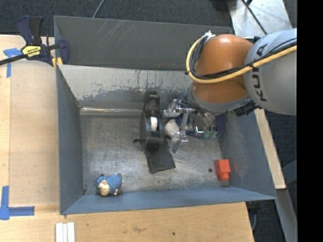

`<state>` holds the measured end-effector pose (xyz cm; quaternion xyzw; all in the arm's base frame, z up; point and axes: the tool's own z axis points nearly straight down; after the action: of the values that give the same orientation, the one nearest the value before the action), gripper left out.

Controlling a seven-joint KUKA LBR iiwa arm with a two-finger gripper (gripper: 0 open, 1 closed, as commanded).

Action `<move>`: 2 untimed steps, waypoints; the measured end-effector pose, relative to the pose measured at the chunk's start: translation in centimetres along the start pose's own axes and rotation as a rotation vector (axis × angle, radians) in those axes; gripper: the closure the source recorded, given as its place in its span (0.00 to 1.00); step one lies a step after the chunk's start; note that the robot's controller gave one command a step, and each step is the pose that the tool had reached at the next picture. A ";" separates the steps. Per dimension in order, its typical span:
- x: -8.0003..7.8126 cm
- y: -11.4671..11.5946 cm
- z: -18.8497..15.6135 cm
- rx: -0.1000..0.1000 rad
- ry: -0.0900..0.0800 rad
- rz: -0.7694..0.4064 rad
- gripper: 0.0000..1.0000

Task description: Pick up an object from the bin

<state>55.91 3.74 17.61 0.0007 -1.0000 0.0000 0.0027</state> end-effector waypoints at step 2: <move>-2.6 -0.7 9.9 -0.003 -0.021 0.236 1.00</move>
Offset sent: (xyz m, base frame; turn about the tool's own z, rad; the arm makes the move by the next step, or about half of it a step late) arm 0.0203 -0.0057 -0.1061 0.2355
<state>58.50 3.02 7.71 -0.1170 -0.9931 -0.0011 -0.0079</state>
